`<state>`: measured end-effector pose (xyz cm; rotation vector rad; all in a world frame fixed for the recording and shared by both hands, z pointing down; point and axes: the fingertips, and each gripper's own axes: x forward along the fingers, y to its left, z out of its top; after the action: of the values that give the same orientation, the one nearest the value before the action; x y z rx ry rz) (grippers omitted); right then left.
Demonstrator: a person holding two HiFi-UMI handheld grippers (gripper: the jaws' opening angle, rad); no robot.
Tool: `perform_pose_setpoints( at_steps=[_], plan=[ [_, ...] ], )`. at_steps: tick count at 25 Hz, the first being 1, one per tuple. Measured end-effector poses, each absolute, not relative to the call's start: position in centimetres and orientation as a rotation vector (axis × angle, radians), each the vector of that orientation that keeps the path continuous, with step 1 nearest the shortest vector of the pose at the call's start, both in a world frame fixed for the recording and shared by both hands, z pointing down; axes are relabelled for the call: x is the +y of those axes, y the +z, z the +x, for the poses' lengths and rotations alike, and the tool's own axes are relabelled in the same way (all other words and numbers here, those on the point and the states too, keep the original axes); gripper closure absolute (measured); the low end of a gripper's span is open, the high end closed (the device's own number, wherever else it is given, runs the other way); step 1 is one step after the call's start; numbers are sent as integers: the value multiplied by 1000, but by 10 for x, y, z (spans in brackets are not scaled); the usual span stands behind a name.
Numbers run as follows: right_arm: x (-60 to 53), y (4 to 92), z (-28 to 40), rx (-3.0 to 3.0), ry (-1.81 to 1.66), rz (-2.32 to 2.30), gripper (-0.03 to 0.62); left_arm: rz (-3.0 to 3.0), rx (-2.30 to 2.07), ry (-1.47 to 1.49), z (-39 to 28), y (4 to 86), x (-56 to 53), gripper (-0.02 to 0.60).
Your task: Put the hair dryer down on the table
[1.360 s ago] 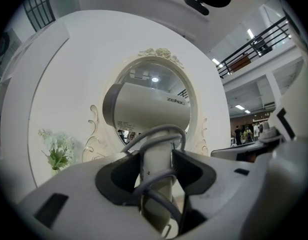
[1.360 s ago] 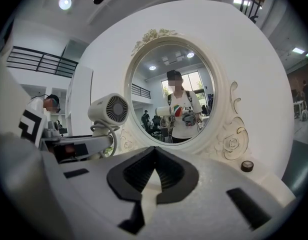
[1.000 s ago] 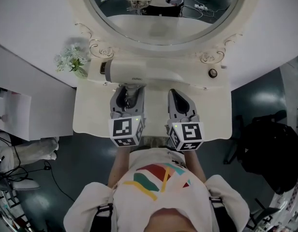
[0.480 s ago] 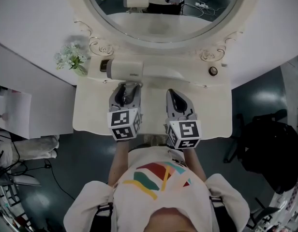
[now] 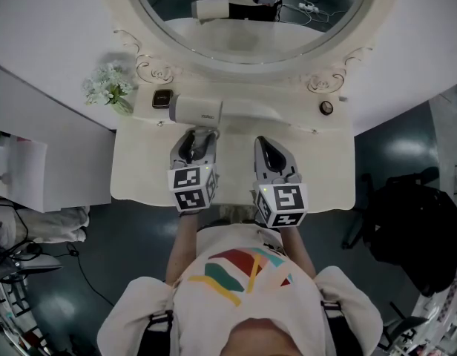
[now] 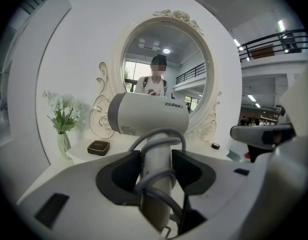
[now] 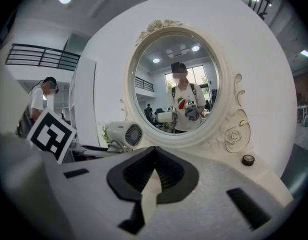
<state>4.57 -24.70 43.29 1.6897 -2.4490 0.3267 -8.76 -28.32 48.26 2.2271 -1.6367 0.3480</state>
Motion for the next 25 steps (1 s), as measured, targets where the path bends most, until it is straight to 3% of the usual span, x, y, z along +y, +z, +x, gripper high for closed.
perform_pose_setpoints(
  at_steps=[16,25],
  plan=[
    [-248,436,44,-2433,333,1692,594,2094,-1522,469,-92,546,-274,399],
    [-245,439,38,-2439,344,1672,594,2065,-1561,586,-89,565,-279,565]
  ],
)
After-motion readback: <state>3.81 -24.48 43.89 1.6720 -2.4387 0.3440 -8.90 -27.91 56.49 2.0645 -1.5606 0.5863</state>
